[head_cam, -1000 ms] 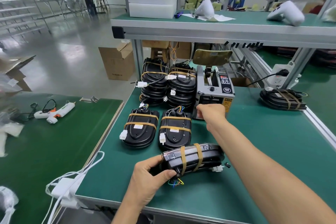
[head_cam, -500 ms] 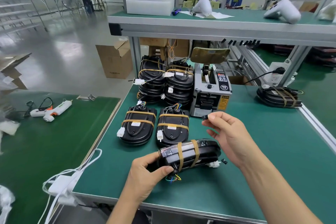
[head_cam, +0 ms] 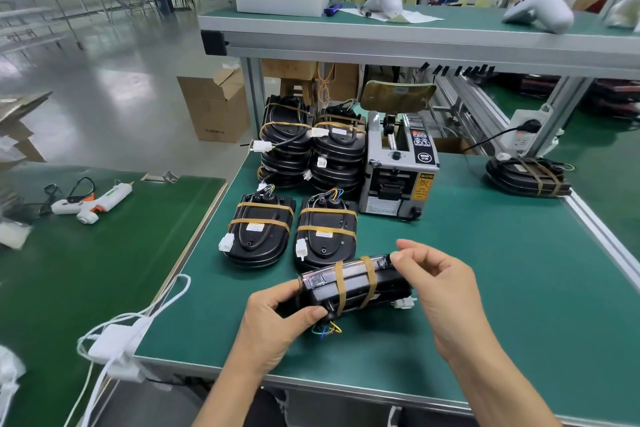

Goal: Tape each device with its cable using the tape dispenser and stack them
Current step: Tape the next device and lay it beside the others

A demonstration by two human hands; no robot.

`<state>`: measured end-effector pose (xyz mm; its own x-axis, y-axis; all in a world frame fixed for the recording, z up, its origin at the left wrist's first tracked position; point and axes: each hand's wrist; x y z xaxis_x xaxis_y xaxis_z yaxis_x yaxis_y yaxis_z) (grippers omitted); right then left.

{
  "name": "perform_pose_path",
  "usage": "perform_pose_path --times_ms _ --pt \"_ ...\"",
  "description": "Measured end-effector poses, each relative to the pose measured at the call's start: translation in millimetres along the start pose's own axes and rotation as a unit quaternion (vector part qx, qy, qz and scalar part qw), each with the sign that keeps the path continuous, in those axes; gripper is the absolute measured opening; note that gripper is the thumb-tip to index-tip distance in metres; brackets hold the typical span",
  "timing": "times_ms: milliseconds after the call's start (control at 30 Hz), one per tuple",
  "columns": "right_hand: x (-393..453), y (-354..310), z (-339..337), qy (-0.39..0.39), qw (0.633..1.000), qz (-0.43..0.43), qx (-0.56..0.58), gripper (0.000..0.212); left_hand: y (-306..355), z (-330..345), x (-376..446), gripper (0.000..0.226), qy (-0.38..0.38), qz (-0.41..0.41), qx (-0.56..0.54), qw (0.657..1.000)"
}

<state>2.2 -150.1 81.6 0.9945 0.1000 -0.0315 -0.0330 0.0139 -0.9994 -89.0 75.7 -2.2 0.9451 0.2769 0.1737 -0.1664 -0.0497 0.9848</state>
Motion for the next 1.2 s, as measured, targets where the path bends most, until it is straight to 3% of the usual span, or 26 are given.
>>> perform_pose_path --times_ms 367,767,933,1200 --pt "-0.5 9.6 6.3 0.020 0.999 -0.017 -0.033 0.016 -2.5 -1.4 0.0 0.052 -0.002 -0.009 -0.001 1.000" --pt "-4.3 8.8 10.7 0.053 0.986 -0.060 -0.144 0.017 -2.2 0.0 0.2 0.054 0.003 -0.004 0.003 1.000" --pt "-0.7 12.8 9.8 0.069 0.989 -0.031 -0.126 0.008 -3.4 0.1 0.1 0.055 0.002 -0.009 -0.004 1.000" --pt "-0.9 18.2 14.3 0.060 0.993 -0.039 -0.099 0.018 -3.2 -1.2 -0.1 0.052 0.000 -0.005 0.012 1.000"
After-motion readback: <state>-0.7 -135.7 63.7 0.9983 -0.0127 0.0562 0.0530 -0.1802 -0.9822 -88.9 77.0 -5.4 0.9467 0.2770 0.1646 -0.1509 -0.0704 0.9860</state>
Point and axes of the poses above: each hand's wrist, its own x-axis towards the middle knuckle, its own z-axis out of the palm, y = z × x
